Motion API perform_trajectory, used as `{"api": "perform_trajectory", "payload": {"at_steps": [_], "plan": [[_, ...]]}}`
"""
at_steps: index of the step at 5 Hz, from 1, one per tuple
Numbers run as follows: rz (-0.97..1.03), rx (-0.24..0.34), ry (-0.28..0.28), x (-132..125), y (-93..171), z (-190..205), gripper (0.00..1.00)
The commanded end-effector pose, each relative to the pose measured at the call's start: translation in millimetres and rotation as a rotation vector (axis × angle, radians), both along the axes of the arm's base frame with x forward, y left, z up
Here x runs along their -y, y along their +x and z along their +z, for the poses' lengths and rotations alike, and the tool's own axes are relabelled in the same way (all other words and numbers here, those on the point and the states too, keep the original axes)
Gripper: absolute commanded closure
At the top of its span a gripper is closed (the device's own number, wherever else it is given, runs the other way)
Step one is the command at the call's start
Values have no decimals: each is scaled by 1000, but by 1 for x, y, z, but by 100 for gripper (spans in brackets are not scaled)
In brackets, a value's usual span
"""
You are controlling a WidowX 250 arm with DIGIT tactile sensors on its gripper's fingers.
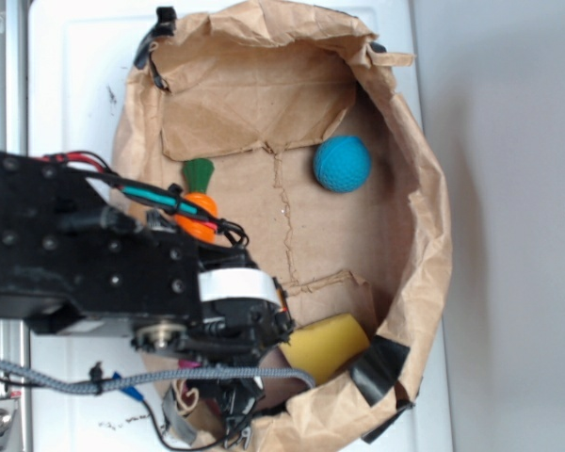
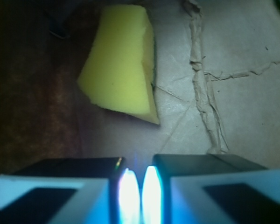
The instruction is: Grab the green sponge.
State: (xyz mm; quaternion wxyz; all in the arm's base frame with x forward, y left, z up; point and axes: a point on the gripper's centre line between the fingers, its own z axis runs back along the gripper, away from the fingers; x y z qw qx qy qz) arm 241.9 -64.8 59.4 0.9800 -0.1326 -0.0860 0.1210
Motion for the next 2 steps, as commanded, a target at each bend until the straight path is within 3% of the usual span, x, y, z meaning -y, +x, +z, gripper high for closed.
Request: {"api": "perform_trajectory", "payload": {"at_steps": [1, 2], "plan": [[-23, 37, -3, 5, 3, 10, 0], [29, 23, -8, -5, 34, 17, 0]]}}
